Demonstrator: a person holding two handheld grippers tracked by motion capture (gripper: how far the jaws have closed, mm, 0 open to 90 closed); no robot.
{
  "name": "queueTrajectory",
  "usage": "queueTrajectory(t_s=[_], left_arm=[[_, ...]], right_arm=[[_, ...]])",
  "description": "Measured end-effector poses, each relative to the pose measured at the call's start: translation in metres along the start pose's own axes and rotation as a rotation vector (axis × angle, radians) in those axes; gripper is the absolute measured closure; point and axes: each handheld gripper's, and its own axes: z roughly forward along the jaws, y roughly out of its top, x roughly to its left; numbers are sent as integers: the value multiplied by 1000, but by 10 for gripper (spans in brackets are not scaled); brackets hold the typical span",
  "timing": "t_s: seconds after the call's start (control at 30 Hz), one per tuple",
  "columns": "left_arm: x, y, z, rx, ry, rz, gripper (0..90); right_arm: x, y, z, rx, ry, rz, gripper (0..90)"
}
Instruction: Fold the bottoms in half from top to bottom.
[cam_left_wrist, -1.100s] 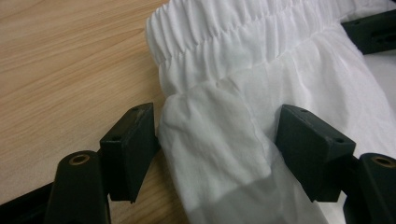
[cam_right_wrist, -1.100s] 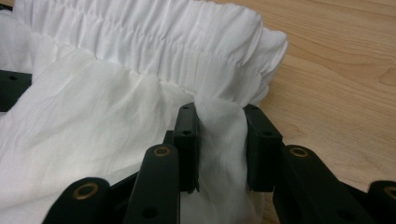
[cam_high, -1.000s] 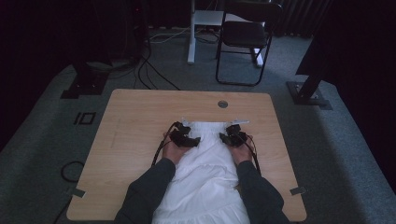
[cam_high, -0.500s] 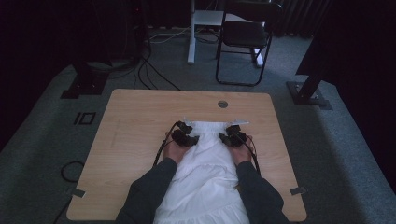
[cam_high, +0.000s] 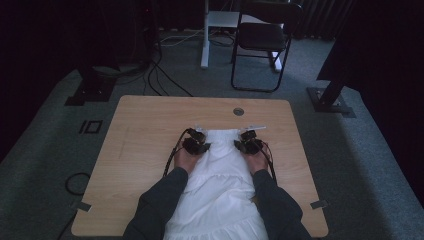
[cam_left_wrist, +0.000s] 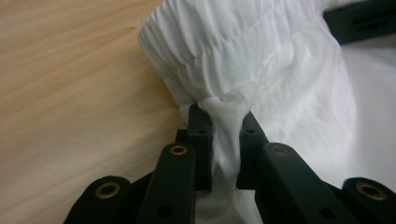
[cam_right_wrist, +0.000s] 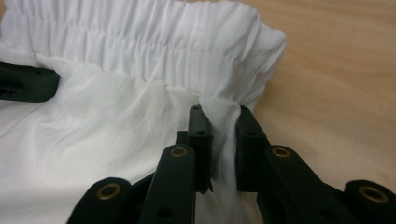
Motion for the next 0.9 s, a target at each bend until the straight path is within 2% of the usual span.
queueTrajectory(t_s=[0.07,0.2,0.3,0.37,0.5,0.53,0.57,0.6,0.67,0.7,0.73,0.8,0.9], left_arm=[[6,3,-4,-9,6,-12,820],[17,15,-21,-53,37,-24,823],[23,32,-41,-106,58,-14,826],[27,46,-57,-153,72,-10,827],[29,75,-91,-241,104,35,829],[29,87,-104,-271,122,60,829],[29,87,-104,-271,122,60,829],[28,100,-118,-308,141,84,829],[27,109,-129,-338,148,94,829],[27,109,-129,-338,148,94,829],[26,115,-139,-364,149,95,829],[26,116,-145,-372,143,96,829],[25,111,-148,-366,129,114,827]], right_arm=[[1,7,-2,-6,1,-15,799],[7,28,-14,-56,13,-76,799],[14,52,-27,-99,13,-123,799],[16,67,-34,-127,10,-134,799],[20,101,-56,-195,3,-162,799],[20,110,-62,-209,3,-165,799],[20,110,-62,-209,3,-165,799],[24,133,-81,-252,-11,-183,799],[27,146,-95,-302,-23,-191,799],[27,146,-95,-302,-23,-191,799],[29,150,-100,-318,-25,-192,799],[32,158,-112,-339,-13,-197,799],[32,154,-117,-324,15,-211,797]])
